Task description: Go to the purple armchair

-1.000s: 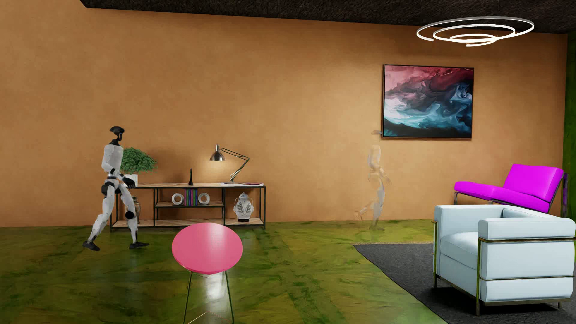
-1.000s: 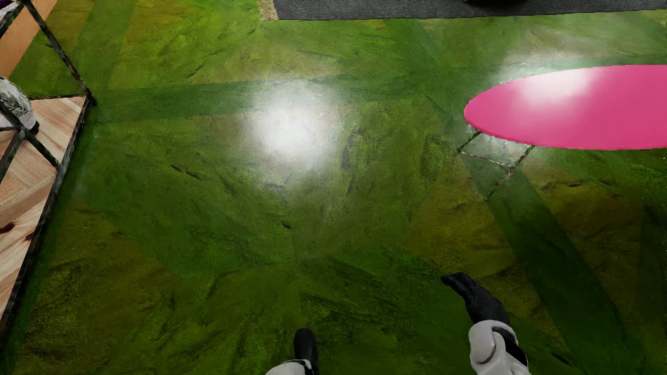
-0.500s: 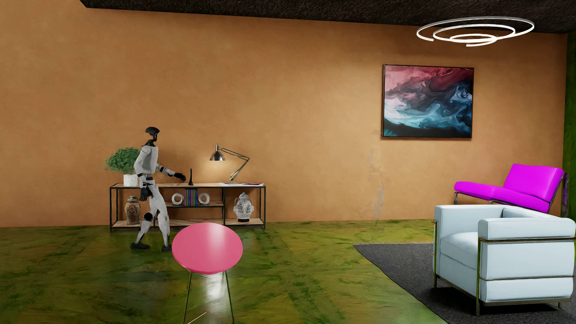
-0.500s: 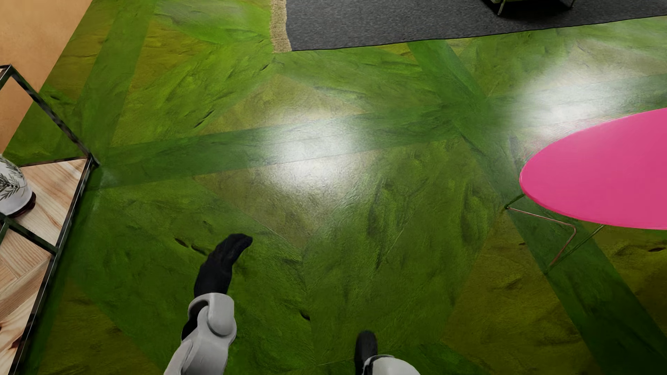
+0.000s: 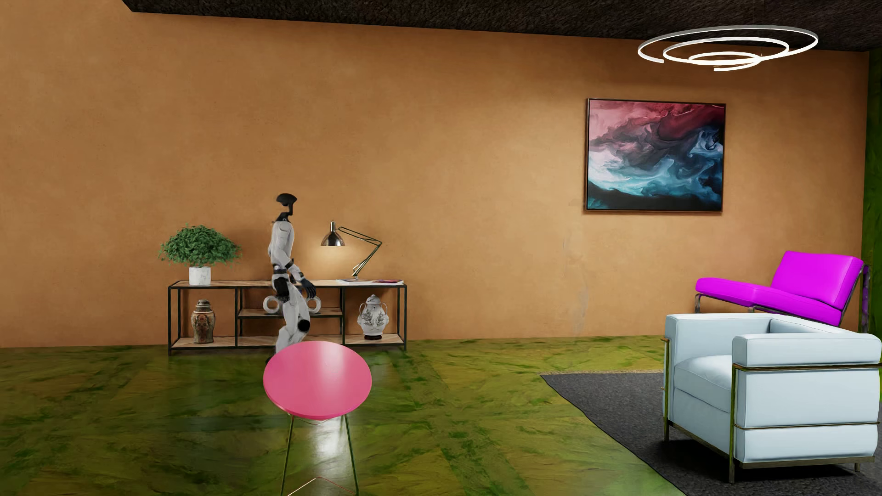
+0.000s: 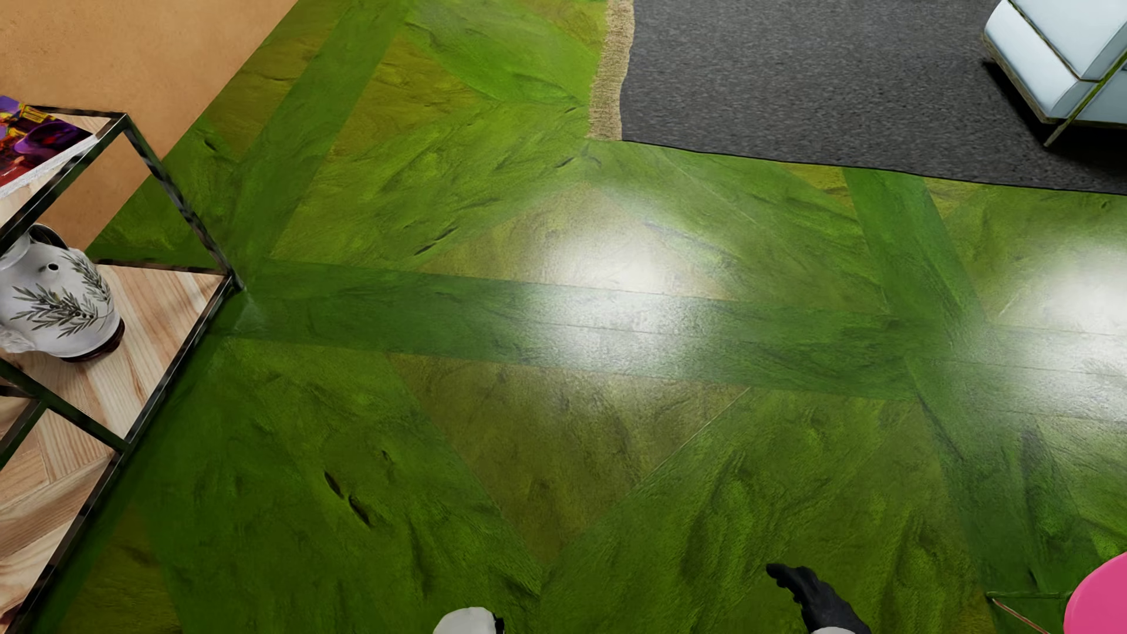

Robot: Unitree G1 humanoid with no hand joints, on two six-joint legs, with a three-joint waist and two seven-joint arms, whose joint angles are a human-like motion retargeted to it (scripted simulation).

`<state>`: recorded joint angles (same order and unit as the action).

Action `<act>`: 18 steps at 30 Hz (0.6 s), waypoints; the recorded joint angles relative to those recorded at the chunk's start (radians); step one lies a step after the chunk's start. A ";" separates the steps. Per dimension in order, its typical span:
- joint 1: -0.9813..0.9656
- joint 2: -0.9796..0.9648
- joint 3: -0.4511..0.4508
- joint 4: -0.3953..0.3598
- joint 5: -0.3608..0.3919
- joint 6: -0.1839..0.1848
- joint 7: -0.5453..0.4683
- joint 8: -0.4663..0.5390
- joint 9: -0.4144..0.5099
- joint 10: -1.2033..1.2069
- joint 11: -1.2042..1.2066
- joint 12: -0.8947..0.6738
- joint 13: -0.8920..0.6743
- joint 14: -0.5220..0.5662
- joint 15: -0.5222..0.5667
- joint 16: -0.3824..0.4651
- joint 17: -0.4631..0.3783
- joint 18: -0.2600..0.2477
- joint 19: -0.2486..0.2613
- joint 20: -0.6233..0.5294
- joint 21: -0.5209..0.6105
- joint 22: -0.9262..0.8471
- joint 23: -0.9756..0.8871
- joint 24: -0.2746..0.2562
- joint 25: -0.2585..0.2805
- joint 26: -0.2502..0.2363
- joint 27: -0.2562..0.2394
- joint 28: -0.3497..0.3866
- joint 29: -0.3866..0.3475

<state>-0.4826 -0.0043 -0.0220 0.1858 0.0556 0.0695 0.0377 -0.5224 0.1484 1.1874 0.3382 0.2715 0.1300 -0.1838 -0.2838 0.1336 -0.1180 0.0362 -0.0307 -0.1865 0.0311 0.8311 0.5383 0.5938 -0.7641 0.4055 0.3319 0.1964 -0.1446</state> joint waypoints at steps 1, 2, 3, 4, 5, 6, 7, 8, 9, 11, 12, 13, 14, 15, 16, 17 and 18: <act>-0.033 0.021 0.014 -0.019 -0.001 -0.002 0.006 0.005 -0.004 -0.136 0.014 0.038 -0.015 -0.009 -0.018 -0.003 -0.022 0.002 0.016 0.015 0.005 -0.010 -0.052 -0.001 0.014 -0.020 -0.030 -0.004 -0.012; -0.048 0.044 0.026 -0.032 -0.001 -0.004 0.018 0.011 -0.008 -0.310 0.025 0.067 -0.036 -0.004 -0.041 -0.008 -0.049 0.000 0.032 0.020 0.020 -0.018 -0.096 0.010 0.028 -0.025 -0.044 -0.020 -0.012; -0.043 0.072 0.034 -0.048 -0.001 -0.007 0.028 0.019 -0.013 -0.523 0.024 0.091 -0.054 0.027 -0.063 -0.014 -0.071 -0.012 0.050 0.023 0.031 -0.024 -0.141 0.023 0.050 -0.028 -0.053 -0.041 -0.010; -0.022 0.108 0.039 -0.062 0.003 -0.011 0.047 0.029 -0.017 -0.752 0.009 0.110 -0.070 0.088 -0.077 -0.024 -0.092 -0.030 0.069 0.036 0.046 -0.034 -0.180 0.026 0.063 -0.033 -0.055 -0.066 -0.005; 0.000 0.145 0.042 -0.076 0.004 -0.015 0.077 0.041 -0.021 -0.938 -0.008 0.125 -0.082 0.115 -0.084 -0.034 -0.106 -0.101 0.091 0.055 0.061 -0.046 -0.211 0.026 0.073 -0.029 -0.053 -0.083 0.003; 0.006 0.177 0.041 -0.074 -0.001 -0.017 0.137 0.047 -0.021 -0.969 0.000 0.130 -0.082 0.071 -0.102 -0.037 -0.110 -0.228 0.116 0.060 0.063 -0.053 -0.235 0.039 0.086 -0.026 -0.049 -0.099 -0.003; 0.008 0.202 0.044 -0.071 -0.019 -0.021 0.178 0.056 -0.019 -0.898 0.030 0.123 -0.073 0.112 -0.109 -0.039 -0.112 -0.138 0.139 0.062 0.064 -0.055 -0.242 0.055 0.092 -0.025 -0.037 -0.110 -0.005; 0.038 0.225 0.052 -0.097 -0.051 -0.027 0.187 0.074 -0.019 -0.877 0.067 0.110 -0.059 0.159 -0.086 -0.049 -0.110 0.005 0.154 0.067 0.070 -0.053 -0.232 0.074 0.095 -0.015 -0.019 -0.111 -0.012; 0.093 0.232 0.059 -0.125 -0.100 -0.036 0.213 0.102 -0.021 -0.888 0.129 0.102 -0.033 0.185 -0.034 -0.072 -0.108 0.100 0.162 0.085 0.084 -0.055 -0.210 0.083 0.084 -0.013 0.003 -0.097 -0.004; 0.174 0.129 0.064 -0.189 -0.243 -0.067 0.271 0.195 -0.023 -0.867 0.434 0.057 -0.020 0.096 0.184 -0.116 -0.118 0.111 0.134 0.112 0.134 -0.057 -0.096 0.094 0.068 -0.011 0.069 -0.064 0.038; 0.219 0.034 0.062 -0.215 -0.306 -0.086 0.294 0.267 -0.022 -0.862 0.628 0.031 0.001 0.052 0.322 -0.122 -0.119 0.115 0.145 0.113 0.184 -0.062 -0.039 0.107 0.035 -0.015 0.093 -0.060 0.088; 0.271 -0.068 0.054 -0.246 -0.356 -0.104 0.306 0.338 -0.019 -0.877 0.787 -0.007 0.000 0.019 0.422 -0.115 -0.127 0.119 0.111 0.103 0.248 -0.080 0.027 0.121 0.001 -0.027 0.101 -0.073 0.161; 0.303 -0.150 0.042 -0.279 -0.390 -0.119 0.307 0.383 -0.014 -0.867 0.889 -0.042 0.015 -0.017 0.333 -0.102 -0.140 0.120 0.078 0.097 0.293 -0.095 0.068 0.129 -0.026 -0.064 0.092 -0.069 0.227; 0.331 -0.220 0.027 -0.303 -0.394 -0.131 0.291 0.412 -0.010 -0.850 0.939 -0.096 0.056 -0.055 0.253 -0.090 -0.129 0.118 0.024 0.108 0.300 -0.117 0.083 0.126 -0.039 -0.087 0.090 -0.060 0.240; 0.361 -0.282 0.008 -0.321 -0.371 -0.138 0.266 0.433 -0.007 -0.839 0.938 -0.133 0.095 -0.087 0.216 -0.083 -0.105 0.115 -0.014 0.128 0.276 -0.158 0.093 0.112 -0.029 -0.108 0.095 -0.036 0.221; 0.390 -0.336 -0.012 -0.332 -0.318 -0.139 0.240 0.459 -0.005 -0.829 0.891 -0.163 0.138 -0.118 0.176 -0.077 -0.076 0.110 -0.008 0.144 0.238 -0.213 0.095 0.091 -0.012 -0.129 0.102 -0.008 0.184; 0.415 -0.379 -0.030 -0.339 -0.261 -0.136 0.212 0.480 -0.003 -0.815 0.805 -0.186 0.180 -0.150 0.130 -0.066 -0.048 0.104 0.002 0.143 0.201 -0.274 0.096 0.066 0.004 -0.158 0.104 0.013 0.148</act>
<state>-0.0674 -0.3831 -0.0525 -0.1531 -0.2055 -0.0669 0.2495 -0.0421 0.1452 0.3729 1.1435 0.0855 0.3100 -0.3336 -0.1539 0.0677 -0.1658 0.1406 -0.0284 -0.0436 0.2318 0.5568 0.6340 0.6598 -0.7596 0.2474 0.4357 0.2098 0.0032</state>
